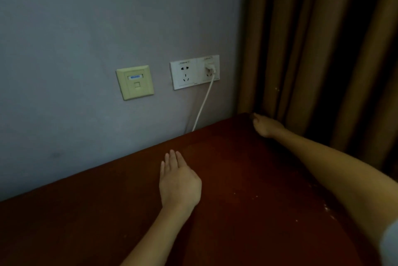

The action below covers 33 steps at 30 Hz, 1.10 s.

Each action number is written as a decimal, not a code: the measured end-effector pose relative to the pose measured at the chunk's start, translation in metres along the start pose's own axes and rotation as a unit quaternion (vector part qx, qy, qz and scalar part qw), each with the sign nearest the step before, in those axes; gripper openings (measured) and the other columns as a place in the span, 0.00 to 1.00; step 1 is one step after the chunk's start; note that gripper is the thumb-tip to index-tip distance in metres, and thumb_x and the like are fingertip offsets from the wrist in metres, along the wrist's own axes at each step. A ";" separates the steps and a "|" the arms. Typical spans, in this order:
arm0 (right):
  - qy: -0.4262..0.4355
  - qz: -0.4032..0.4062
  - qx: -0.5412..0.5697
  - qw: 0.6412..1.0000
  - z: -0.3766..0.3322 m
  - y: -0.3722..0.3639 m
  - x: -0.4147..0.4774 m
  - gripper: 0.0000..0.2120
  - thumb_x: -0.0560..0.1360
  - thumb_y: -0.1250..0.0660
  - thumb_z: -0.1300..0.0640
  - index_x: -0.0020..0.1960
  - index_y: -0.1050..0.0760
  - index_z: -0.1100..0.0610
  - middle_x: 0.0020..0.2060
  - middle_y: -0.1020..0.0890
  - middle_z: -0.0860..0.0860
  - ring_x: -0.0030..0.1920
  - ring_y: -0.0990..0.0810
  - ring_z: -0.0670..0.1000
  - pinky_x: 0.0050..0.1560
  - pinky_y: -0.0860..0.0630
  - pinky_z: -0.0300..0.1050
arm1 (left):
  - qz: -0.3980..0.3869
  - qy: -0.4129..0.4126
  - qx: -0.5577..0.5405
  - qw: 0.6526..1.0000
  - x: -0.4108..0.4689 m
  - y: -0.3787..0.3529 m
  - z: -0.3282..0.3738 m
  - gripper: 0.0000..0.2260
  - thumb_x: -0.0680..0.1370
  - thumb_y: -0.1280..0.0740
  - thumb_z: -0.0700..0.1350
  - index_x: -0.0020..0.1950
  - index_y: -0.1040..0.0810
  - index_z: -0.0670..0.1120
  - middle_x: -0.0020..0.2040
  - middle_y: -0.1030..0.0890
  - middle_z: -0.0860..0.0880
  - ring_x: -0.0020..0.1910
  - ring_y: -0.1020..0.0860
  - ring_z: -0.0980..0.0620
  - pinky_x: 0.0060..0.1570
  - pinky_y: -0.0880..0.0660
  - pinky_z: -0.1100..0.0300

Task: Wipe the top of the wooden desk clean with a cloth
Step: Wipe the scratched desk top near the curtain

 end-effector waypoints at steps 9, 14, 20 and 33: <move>0.079 -0.008 -0.070 0.994 -0.011 -0.017 -0.096 0.24 0.84 0.60 0.51 0.78 0.58 0.57 0.77 0.54 0.54 0.77 0.56 0.52 0.75 0.59 0.45 | -0.009 0.004 0.002 1.000 -0.002 0.000 0.000 0.26 0.82 0.54 0.45 0.78 0.55 0.39 0.79 0.55 0.43 0.78 0.56 0.48 0.76 0.58 0.55; 0.128 0.009 -0.080 0.988 -0.084 -0.038 -0.117 0.24 0.83 0.57 0.52 0.78 0.54 0.55 0.78 0.52 0.53 0.77 0.54 0.52 0.75 0.58 0.46 | -0.015 0.008 0.007 1.000 -0.004 0.000 0.001 0.26 0.82 0.54 0.46 0.78 0.54 0.39 0.79 0.54 0.42 0.78 0.55 0.48 0.76 0.57 0.55; 0.245 -0.004 -0.062 0.968 -0.191 -0.066 -0.112 0.23 0.83 0.56 0.53 0.78 0.50 0.55 0.77 0.49 0.53 0.77 0.52 0.52 0.75 0.57 0.48 | 0.000 0.013 0.007 1.000 -0.001 0.001 0.001 0.26 0.82 0.53 0.45 0.78 0.53 0.39 0.79 0.52 0.43 0.78 0.54 0.49 0.76 0.57 0.55; 0.001 0.030 -0.095 0.995 0.040 -0.002 -0.103 0.24 0.84 0.60 0.52 0.78 0.52 0.58 0.77 0.51 0.53 0.77 0.52 0.52 0.76 0.55 0.45 | 0.002 0.001 -0.004 1.000 -0.001 -0.002 -0.002 0.25 0.82 0.53 0.45 0.78 0.52 0.38 0.79 0.52 0.42 0.78 0.53 0.48 0.76 0.57 0.55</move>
Point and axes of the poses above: each hand's wrist, its own x-axis towards the middle knuckle, its own y-axis out of the back of the hand, z = x × y, the point moved 8 cm from there along x, towards the middle knuckle
